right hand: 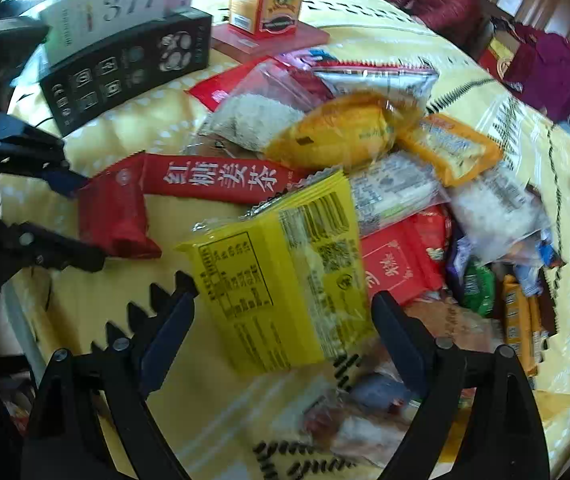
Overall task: Organize snacks
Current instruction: 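Grasp yellow snack packet with right tool while left grasps red packet, then carry yellow and red packets over the clear blue basin with both tools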
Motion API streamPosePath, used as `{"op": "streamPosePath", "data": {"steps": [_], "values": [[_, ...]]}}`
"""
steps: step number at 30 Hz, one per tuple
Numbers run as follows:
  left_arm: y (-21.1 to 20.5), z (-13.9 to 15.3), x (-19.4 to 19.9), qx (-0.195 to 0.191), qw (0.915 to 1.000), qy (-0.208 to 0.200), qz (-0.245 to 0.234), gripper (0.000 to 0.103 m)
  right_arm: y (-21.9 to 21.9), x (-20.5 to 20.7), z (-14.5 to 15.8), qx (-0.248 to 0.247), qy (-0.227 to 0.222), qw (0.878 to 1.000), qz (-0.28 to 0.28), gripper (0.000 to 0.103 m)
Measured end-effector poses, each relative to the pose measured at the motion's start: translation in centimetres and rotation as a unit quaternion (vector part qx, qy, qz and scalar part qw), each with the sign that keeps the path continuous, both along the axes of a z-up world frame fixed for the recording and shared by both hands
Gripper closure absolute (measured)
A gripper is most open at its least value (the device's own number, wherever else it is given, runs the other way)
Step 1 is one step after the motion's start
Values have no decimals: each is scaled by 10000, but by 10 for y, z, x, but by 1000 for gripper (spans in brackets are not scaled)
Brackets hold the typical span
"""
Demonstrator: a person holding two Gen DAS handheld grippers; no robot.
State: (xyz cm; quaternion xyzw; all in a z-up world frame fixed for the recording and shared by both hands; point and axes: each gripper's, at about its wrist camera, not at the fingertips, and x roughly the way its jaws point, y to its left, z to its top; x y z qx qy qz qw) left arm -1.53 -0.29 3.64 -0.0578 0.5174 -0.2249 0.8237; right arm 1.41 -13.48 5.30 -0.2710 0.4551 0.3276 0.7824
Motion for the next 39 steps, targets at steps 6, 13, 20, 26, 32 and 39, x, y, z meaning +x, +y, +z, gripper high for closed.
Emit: {"op": "streamPosePath", "data": {"steps": [6,13,20,26,32,39], "values": [[-3,26,-5,76,9987,-507,52,56,-19,-9,17,709,-141,9942,-796,27],[17,122,-20,-8,9842,-1710,458,56,-47,-35,88,1885,-601,9572,-2114,27],[125,219,-42,286,9449,-2691,1839,56,23,-29,198,2629,-1270,9410,-1711,27],[262,228,-73,778,8983,-2590,3463,55,152,-24,252,3160,-984,9408,-739,27],[340,184,-84,977,8821,-1772,4254,55,286,-25,242,3081,31,9512,149,27],[350,165,-89,1095,8801,-1383,4409,53,369,-40,203,2515,564,9650,474,27]]}}
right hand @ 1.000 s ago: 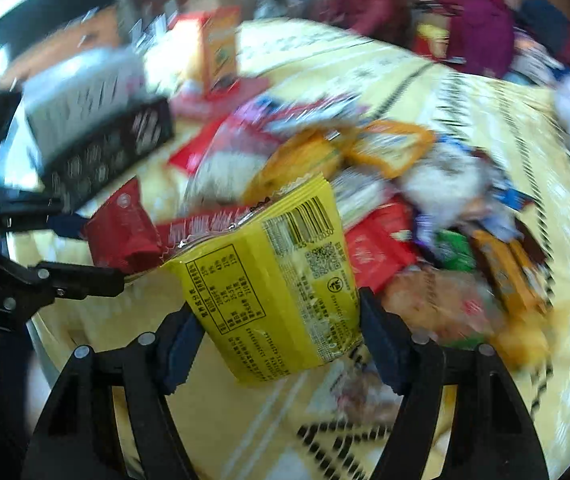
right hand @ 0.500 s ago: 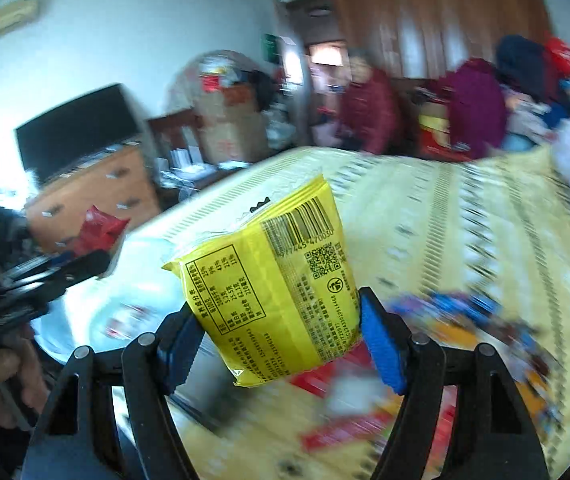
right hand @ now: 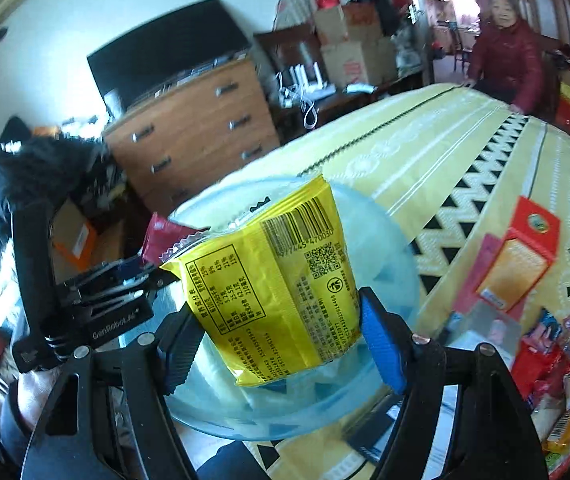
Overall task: Organize snacks
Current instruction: 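Carry yellow and red packets over the clear blue basin with both tools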
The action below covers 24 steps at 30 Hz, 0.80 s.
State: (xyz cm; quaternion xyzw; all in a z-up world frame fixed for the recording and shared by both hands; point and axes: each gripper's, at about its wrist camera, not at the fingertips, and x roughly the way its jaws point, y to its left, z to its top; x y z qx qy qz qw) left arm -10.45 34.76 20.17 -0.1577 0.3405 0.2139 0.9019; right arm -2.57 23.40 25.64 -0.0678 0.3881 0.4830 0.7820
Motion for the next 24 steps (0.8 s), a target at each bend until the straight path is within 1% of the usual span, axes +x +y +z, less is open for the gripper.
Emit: {"op": "streamPosePath", "data": {"steps": [2,7,24], "values": [[4,2,-8,-15,10000,6,22,53,9,4,-8,-83,33,10000,40,27],[12,-1,-9,-66,10000,10,-8,53,12,5,-24,-179,94,9998,17,26],[11,-1,-1,-45,9999,51,-99,53,12,3,-24,-205,94,9997,0,26]]}}
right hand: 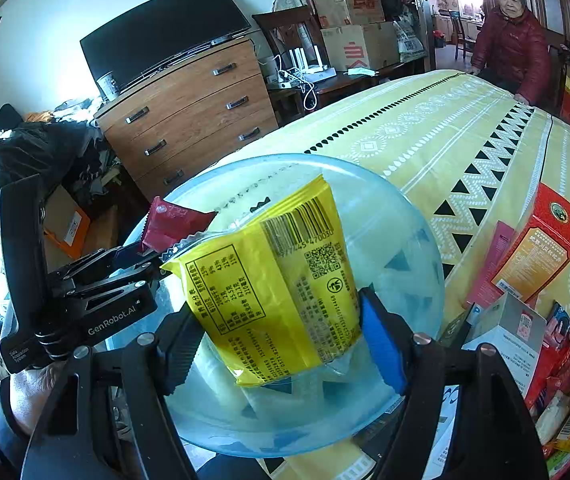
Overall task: Organize snacks
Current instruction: 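Carry yellow and red packets over the clear blue basin with both tools, then open both tools to drop the packets into the basin, then move both empty tools back to the snack heap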
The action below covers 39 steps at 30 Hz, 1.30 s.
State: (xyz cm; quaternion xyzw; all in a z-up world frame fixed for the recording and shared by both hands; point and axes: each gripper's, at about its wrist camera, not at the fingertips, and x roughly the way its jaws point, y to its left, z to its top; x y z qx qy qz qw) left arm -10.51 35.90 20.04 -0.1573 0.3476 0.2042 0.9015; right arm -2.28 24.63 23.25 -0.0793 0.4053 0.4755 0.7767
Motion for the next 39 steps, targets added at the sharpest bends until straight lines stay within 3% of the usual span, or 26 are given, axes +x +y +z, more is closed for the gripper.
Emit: {"op": "streamPosePath", "data": {"steps": [11,14,16,18,24,32,36,39], "values": [[2,-2,2,22,10000,46,-3,52,1,2,-6,-39,75,10000,1,25],[2,-2,3,51,10000,70,33,46,1,1,-8,-58,80,10000,-14,25],[2,-2,3,82,9999,65,61,40,2,1,-6,-38,64,10000,-21,18],[2,0,3,134,9998,58,114,24,2,0,-4,-34,-7,10000,-33,13],[2,4,1,327,9991,61,255,16,-1,-5,3,-57,-239,9997,-53,13],[-10,19,-4,601,9975,-106,344,6,-24,-20,22,-25,-860,9957,-355,12],[-25,42,-15,826,9942,-566,402,0,-51,-30,42,83,-1283,9894,-682,11],[-37,62,-25,1082,9885,-955,461,0,-86,-40,59,223,-1782,9780,-1059,4]]}}
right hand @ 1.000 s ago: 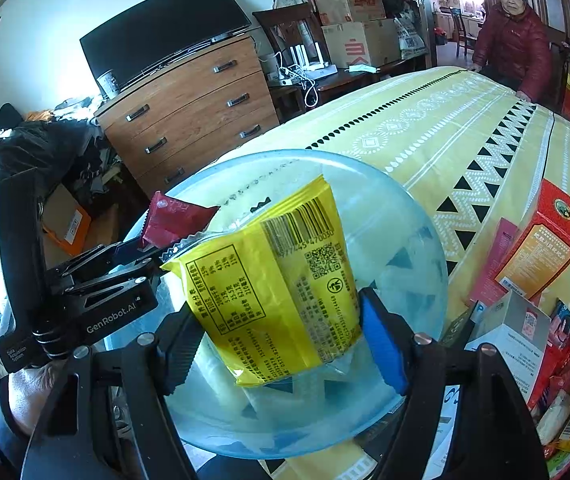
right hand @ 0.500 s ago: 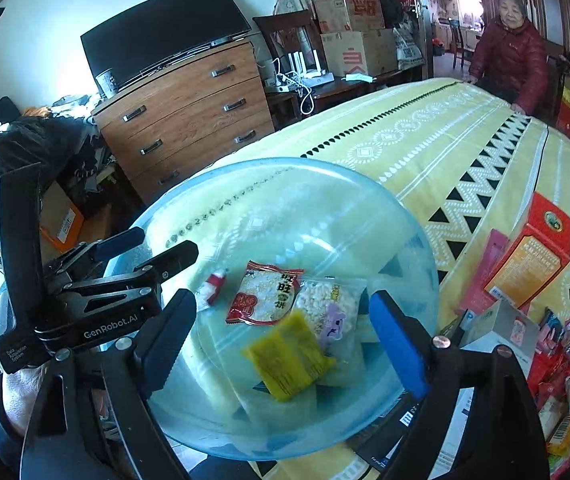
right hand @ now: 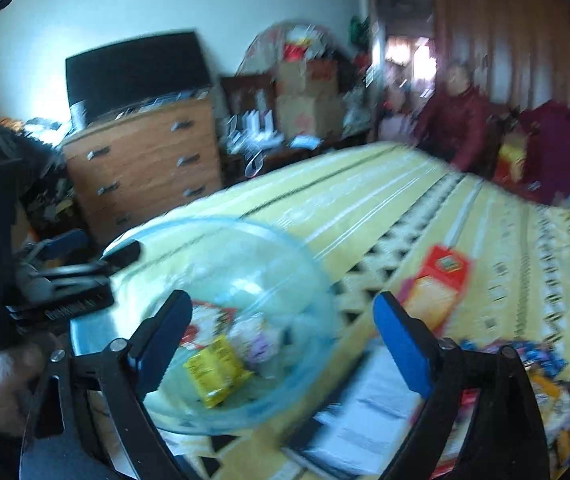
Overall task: Organize snacks
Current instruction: 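Move both empty tools back to the snack heap, then grasp yellow Wangwang bread bag with right tool while left grasps white-green stick pack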
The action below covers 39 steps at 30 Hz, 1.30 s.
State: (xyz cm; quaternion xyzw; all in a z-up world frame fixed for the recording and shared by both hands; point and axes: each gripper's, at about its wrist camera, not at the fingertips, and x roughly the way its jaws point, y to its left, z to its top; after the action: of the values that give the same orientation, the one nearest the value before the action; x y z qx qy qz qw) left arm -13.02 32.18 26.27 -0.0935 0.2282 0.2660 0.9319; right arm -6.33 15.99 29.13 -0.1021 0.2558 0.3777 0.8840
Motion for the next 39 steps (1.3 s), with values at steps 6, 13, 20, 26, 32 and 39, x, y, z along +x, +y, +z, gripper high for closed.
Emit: {"op": "streamPosePath", "data": {"steps": [6,13,20,26,32,39], "values": [[-41,19,1,-145,9965,-462,-677,0,-95,-23,-22,-154,-85,9955,-932,0],[-166,10,32,-339,9622,-492,-2658,0,-256,-27,-104,5,966,9694,-2257,0],[-284,-33,73,-587,8950,563,-4386,0,-416,4,-150,-588,1032,9404,-3187,0],[-345,-111,111,-811,8617,1624,-4739,0,-445,62,-204,-1463,1135,9382,-2924,0],[-378,-164,146,-1238,8370,2088,-4905,12,-445,81,-221,-958,1149,9386,-3109,11],[-381,-203,188,-1650,8406,2410,-4562,17,-473,76,-230,-246,1459,9381,-3133,13]]}}
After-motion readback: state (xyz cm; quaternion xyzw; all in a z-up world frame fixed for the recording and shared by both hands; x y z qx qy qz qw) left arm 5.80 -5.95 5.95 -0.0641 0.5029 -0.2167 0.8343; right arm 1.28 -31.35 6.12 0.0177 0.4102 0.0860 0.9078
